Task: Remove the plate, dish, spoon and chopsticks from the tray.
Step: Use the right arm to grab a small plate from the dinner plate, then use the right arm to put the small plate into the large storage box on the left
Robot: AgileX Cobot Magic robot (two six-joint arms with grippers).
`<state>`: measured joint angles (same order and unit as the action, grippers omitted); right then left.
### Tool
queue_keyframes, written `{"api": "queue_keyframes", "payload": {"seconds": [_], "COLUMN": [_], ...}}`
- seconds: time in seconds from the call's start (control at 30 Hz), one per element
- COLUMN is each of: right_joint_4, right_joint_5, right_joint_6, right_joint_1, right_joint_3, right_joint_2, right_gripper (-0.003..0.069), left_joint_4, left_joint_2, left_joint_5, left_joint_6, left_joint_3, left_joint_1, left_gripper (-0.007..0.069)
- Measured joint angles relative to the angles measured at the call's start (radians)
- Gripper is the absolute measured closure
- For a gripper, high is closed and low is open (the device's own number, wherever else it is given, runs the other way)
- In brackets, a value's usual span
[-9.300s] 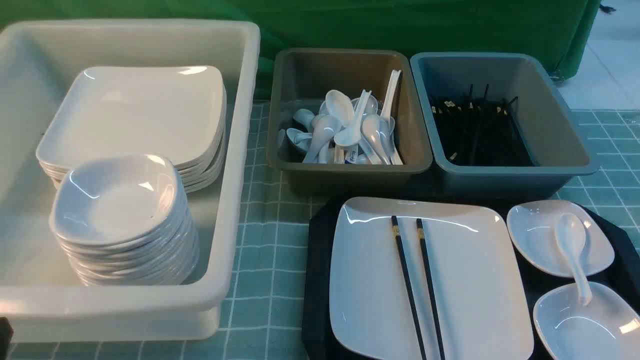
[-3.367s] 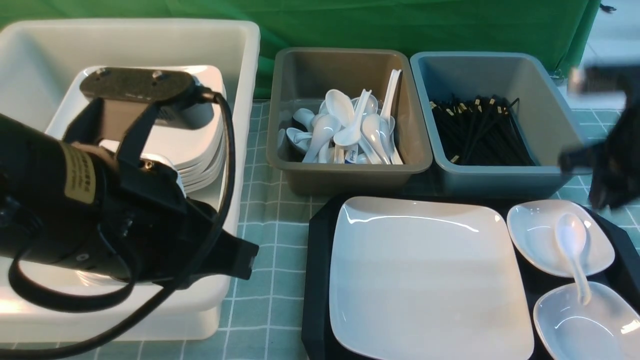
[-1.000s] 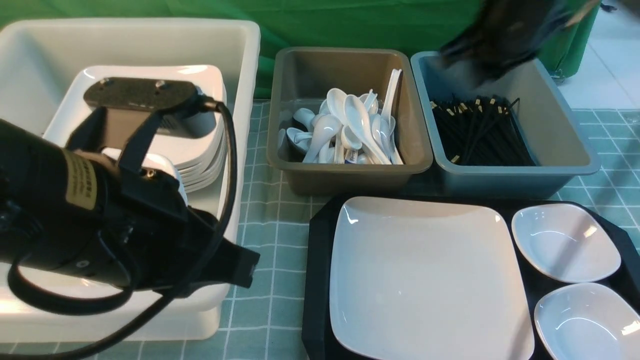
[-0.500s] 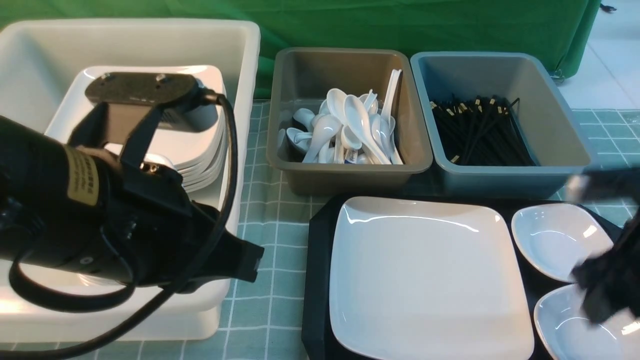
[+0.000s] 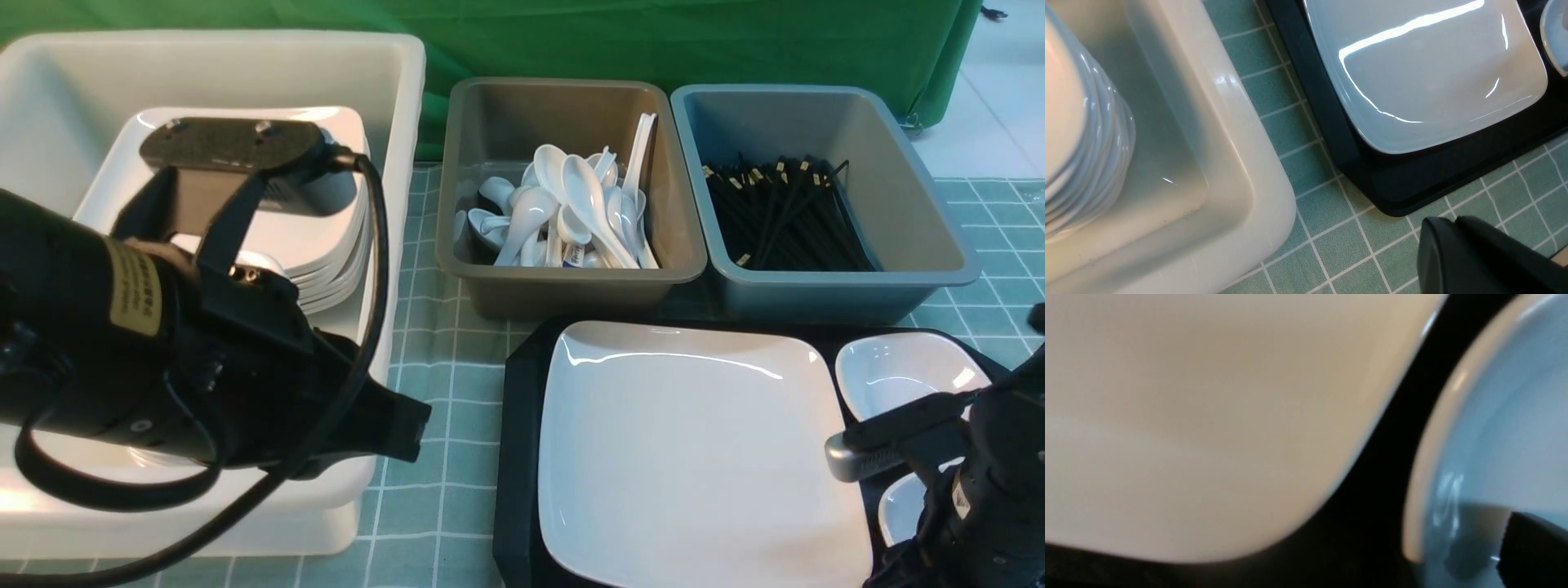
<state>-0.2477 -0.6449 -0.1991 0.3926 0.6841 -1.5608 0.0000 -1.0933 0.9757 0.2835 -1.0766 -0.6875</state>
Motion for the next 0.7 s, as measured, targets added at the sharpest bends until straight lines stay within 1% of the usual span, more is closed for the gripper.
{"api": "queue_keyframes", "payload": {"seconds": [0.07, 0.13, 0.2, 0.27, 0.3, 0.37, 0.4, 0.43, 0.47, 0.5, 0.57, 0.7], "right_joint_4": [-0.010, -0.013, -0.009, 0.003, 0.003, 0.001, 0.008, 0.013, 0.041, 0.045, 0.103, 0.248], "right_joint_5": [0.006, 0.000, -0.027, -0.084, -0.084, -0.145, -0.170, -0.177, -0.211, -0.212, -0.240, -0.242], "right_joint_6": [-0.001, -0.003, -0.003, -0.003, -0.003, -0.005, -0.005, -0.005, 0.020, 0.020, 0.095, 0.230], "right_joint_1": [0.006, 0.011, 0.011, 0.011, 0.011, 0.010, 0.010, 0.010, 0.010, 0.010, 0.010, 0.020], "right_joint_3": [0.003, 0.012, 0.022, 0.041, 0.044, 0.080, 0.111, 0.117, 0.189, 0.198, 0.314, 0.510], "right_joint_2": [-0.003, 0.009, 0.030, 0.085, 0.092, 0.178, 0.235, 0.243, 0.307, 0.311, 0.338, 0.305], "right_gripper": [0.0410, 0.0437, 0.0445, 0.0493, 0.0493, 0.0575, 0.0598, 0.0599, 0.0603, 0.0603, 0.0603, 0.0603], "left_joint_4": [0.000, 0.000, 0.000, 0.040, 0.044, 0.112, 0.156, 0.162, 0.192, 0.194, 0.200, 0.200], "left_joint_2": [0.000, 0.000, 0.000, 0.000, 0.000, 0.002, 0.007, 0.007, 0.021, 0.023, 0.055, 0.130], "left_joint_5": [0.000, 0.001, 0.002, 0.027, 0.031, 0.074, 0.104, 0.108, 0.142, 0.145, 0.167, 0.196], "left_joint_6": [0.000, 0.000, 0.004, 0.057, 0.069, 0.125, 0.161, 0.161, 0.197, 0.201, 0.211, 0.214], "left_joint_3": [0.000, 0.000, 0.000, 0.000, 0.000, 0.000, 0.000, 0.000, 0.000, 0.000, 0.000, 0.000], "left_joint_1": [0.000, 0.000, 0.000, 0.000, 0.000, 0.000, 0.001, 0.002, 0.021, 0.024, 0.075, 0.179], "left_gripper": [0.0615, 0.0615, 0.0615, 0.0615, 0.0615, 0.0615, 0.0615, 0.0615, 0.0615, 0.0615, 0.0615, 0.0615]}}
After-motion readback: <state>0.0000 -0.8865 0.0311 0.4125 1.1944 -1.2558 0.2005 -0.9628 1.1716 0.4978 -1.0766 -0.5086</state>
